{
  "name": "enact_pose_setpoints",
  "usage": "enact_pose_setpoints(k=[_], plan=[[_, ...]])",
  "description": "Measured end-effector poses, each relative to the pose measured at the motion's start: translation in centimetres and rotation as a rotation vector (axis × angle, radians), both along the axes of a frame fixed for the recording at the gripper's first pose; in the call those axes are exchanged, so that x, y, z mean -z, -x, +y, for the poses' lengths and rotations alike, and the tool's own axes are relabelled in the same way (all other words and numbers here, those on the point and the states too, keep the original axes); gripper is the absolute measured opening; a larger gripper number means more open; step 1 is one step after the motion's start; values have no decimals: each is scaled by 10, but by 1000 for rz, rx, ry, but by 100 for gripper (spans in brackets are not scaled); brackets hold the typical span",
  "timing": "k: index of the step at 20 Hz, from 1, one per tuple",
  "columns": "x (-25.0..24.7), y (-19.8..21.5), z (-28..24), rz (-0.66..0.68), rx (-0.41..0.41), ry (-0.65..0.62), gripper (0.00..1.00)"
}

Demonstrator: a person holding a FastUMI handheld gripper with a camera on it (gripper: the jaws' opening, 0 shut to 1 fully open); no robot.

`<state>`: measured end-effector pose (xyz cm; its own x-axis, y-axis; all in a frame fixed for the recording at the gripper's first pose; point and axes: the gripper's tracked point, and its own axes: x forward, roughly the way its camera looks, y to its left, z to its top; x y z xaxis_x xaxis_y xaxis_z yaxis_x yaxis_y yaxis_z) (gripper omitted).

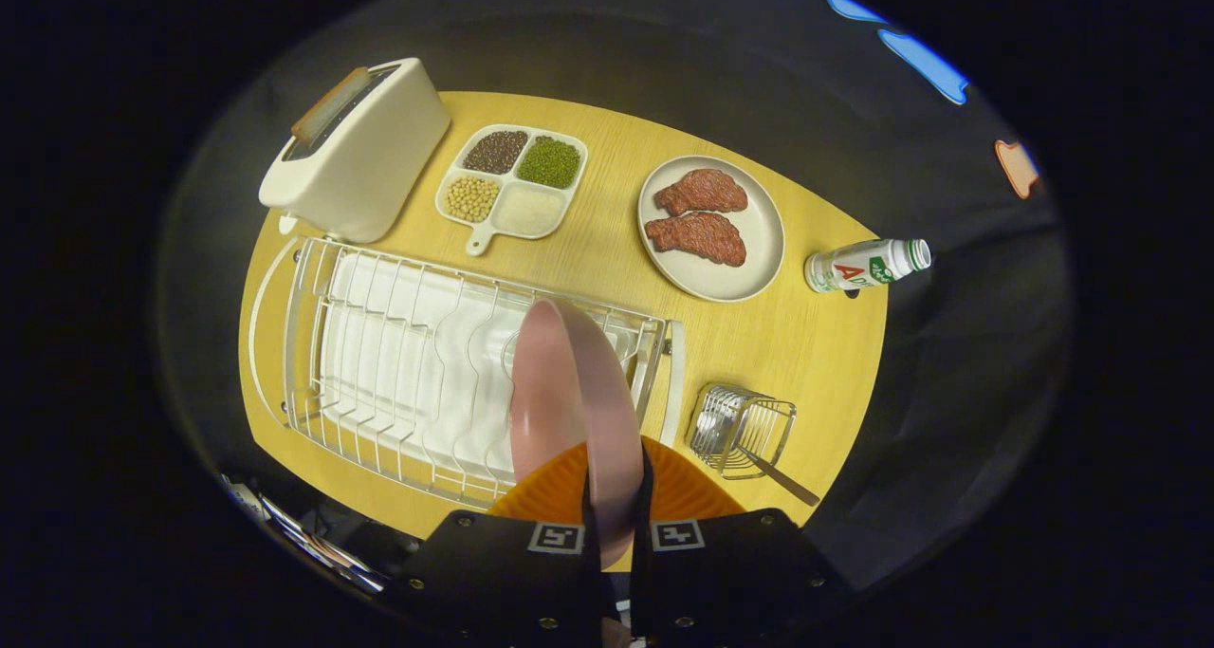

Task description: Take the plate from the dish rack, then take the spoon from the basket and place it into the plate.

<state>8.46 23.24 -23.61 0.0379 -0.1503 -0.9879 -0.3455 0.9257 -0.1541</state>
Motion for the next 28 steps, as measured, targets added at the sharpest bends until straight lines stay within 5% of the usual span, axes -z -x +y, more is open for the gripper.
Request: enact_pose_setpoints(k=[2, 7, 14, 28], plan=[[-4, -10, -11, -22, -51, 47, 12], [-57, -17, 3, -81, -61, -95, 11], [-69, 83, -18, -70, 32, -416, 11], [27, 270, -54, 2, 129, -634, 11]])
